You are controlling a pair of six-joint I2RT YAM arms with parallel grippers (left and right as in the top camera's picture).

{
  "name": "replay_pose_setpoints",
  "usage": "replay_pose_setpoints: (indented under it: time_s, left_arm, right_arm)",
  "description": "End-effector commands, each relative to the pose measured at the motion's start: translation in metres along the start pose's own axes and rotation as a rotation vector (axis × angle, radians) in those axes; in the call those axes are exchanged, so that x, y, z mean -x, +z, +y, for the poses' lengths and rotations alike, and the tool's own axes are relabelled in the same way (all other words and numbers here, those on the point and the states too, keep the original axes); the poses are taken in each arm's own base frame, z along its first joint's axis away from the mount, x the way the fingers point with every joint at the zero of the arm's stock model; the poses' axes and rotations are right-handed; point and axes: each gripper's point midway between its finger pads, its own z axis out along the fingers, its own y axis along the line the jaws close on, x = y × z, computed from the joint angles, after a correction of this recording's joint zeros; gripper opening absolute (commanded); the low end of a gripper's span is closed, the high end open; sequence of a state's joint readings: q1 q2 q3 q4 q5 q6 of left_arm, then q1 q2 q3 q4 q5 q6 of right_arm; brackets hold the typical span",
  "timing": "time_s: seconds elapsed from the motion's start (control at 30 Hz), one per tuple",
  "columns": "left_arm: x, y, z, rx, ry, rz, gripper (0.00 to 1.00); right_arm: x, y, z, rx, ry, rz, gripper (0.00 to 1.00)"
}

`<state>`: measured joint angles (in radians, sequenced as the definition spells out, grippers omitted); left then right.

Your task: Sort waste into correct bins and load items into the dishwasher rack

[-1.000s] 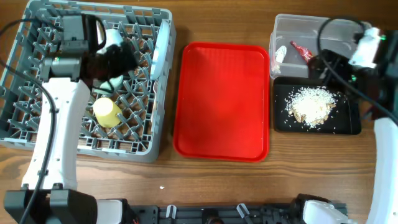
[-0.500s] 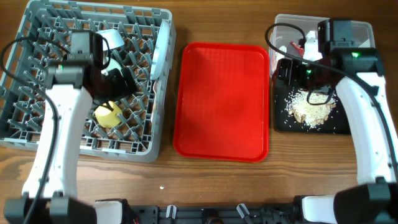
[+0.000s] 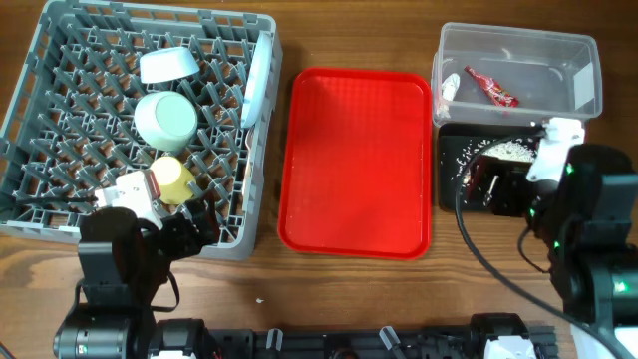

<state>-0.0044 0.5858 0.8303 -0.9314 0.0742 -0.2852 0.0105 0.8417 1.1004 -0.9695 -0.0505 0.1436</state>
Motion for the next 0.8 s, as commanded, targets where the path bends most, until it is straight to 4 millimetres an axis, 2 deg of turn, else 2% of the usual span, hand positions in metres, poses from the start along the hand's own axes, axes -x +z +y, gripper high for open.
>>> replay_pose_setpoints:
  time_s: [0.0, 0.13, 0.3, 0.37, 0.47, 0.6, 0.67, 0.77]
  left_arm:
    - [-0.007, 0.003, 0.001, -0.002, -0.016, 0.026, 1.0]
    - [-0.01, 0.003, 0.002, 0.002, -0.017, 0.037, 1.0]
    - [-0.01, 0.003, 0.002, 0.001, -0.017, 0.036, 1.0]
    - [-0.01, 0.003, 0.002, 0.001, -0.017, 0.036, 1.0]
    - [-0.01, 0.003, 0.002, 0.001, -0.017, 0.036, 1.0]
    - [-0.01, 0.003, 0.002, 0.001, -0.017, 0.036, 1.0]
    - [-0.01, 0.003, 0.002, 0.001, -0.017, 0.036, 1.0]
    - [-0.01, 0.003, 0.002, 0.001, -0.017, 0.036, 1.0]
  right_arm:
    - [-0.006, 0.002, -0.006, -0.029, -0.009, 0.019, 1.0]
    - [-0.01, 0.015, -0.007, -0.037, -0.007, 0.069, 0.99]
    - [-0.021, 0.042, -0.01, -0.05, -0.004, 0.174, 1.0]
    - [-0.022, 0.043, -0.01, -0.051, -0.003, 0.181, 1.0]
    - [-0.018, 0.034, -0.009, -0.045, -0.005, 0.142, 1.0]
    - [-0.01, 0.0, -0.008, -0.036, -0.014, -0.008, 1.0]
    - [-0.005, -0.004, -0.007, -0.021, -0.016, -0.114, 1.0]
    - [-0.004, -0.001, -0.002, 0.044, -0.027, -0.365, 1.0]
